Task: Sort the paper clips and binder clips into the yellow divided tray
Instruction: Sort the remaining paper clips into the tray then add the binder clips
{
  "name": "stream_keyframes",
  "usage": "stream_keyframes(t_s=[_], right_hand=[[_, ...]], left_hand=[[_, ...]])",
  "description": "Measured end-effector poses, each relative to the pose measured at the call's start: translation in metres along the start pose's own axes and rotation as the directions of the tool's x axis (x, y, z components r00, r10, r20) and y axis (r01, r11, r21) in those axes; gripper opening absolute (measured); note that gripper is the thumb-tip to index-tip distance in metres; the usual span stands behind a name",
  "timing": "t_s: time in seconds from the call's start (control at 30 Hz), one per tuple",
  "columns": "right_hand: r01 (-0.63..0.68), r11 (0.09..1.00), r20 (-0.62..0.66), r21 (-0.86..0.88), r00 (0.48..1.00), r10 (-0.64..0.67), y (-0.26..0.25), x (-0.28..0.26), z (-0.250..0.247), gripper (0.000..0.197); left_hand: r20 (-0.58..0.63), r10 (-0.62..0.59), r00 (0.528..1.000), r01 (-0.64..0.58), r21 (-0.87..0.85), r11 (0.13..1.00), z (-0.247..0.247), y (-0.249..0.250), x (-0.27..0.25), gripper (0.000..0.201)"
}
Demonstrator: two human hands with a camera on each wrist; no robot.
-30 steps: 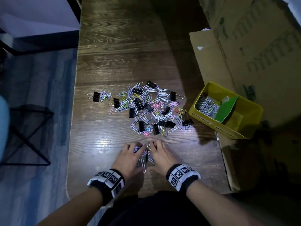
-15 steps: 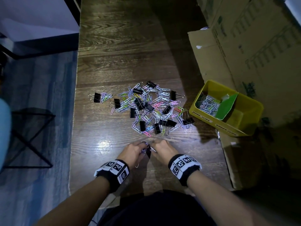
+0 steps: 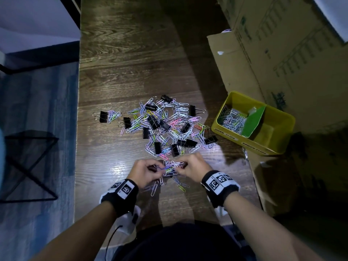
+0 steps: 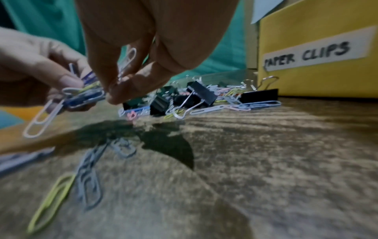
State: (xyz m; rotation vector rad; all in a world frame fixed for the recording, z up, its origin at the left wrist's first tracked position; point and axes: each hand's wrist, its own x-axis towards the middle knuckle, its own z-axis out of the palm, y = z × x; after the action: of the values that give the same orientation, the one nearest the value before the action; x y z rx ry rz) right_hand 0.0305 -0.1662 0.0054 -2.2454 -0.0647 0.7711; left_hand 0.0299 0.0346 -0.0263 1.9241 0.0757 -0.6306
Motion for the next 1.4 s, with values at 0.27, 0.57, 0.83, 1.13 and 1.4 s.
stream_keyframes(t_s=[0.27, 0.57, 0.83, 1.13, 1.4], right_hand=[[0.024, 0.936, -0.232, 0.350, 0.971, 0.062, 0.017, -0.025, -0.045, 0.028], [0.289, 0.721, -0.586, 0.630, 0.787, 0.196, 0.027, -0.053, -0.113, 0.041], [0.263, 0.790, -0.712, 0.555, 0.641, 0.287, 0.055, -0.039, -0.160, 0.025], [-0.158, 0.975, -0.690, 0.157, 0.688, 0.223, 0.067, -0.004, -0.176, 0.027], [-0.279, 0.960, -0.478, 0.035, 0.838, 0.262, 0.057, 0.009, -0.172, 0.052]], left_hand=[[0.020, 0.003, 1.000, 0.002, -0.271, 0.962, -0.013, 0.052, 0.012, 0.017], [0.065, 0.180, 0.982, -0.147, -0.347, 0.926, 0.029, 0.172, 0.058, 0.018], [0.106, 0.371, 0.922, -0.386, 0.221, 0.896, 0.109, 0.226, 0.119, 0.006], [0.275, 0.292, 0.916, -0.394, 0.479, 0.784, 0.117, 0.206, 0.123, 0.024], [0.013, 0.279, 0.960, -0.270, 0.302, 0.914, 0.014, 0.146, 0.082, 0.021]])
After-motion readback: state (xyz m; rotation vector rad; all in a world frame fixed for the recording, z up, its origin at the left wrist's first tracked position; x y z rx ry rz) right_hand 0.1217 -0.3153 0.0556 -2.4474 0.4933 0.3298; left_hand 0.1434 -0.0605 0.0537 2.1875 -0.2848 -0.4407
